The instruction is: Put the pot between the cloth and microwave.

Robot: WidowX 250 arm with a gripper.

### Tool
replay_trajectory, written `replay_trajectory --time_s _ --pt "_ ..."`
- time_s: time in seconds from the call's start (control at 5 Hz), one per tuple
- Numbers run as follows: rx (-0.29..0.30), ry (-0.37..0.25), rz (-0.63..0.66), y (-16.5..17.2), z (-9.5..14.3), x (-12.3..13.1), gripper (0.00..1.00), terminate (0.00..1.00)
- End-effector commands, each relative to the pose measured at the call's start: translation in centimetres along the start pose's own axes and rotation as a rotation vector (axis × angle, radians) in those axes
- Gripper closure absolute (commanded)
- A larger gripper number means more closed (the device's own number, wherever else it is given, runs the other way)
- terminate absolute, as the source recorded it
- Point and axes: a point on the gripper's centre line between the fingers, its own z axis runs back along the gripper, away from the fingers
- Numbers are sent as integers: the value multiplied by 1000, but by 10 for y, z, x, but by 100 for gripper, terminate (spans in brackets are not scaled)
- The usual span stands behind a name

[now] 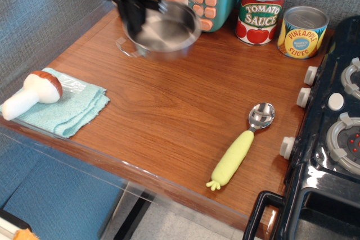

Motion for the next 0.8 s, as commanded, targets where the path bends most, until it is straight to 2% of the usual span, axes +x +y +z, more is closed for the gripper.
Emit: replay_trajectory --time_s 0.0,0.2,0.4,0.6 --pt "72 32 49 65 -26 13 100 0" --pt "75 68 73 80 -48 13 100 0" --pt "64 83 73 81 -55 12 0 0" --pt "76 26 45 74 -34 16 0 0"
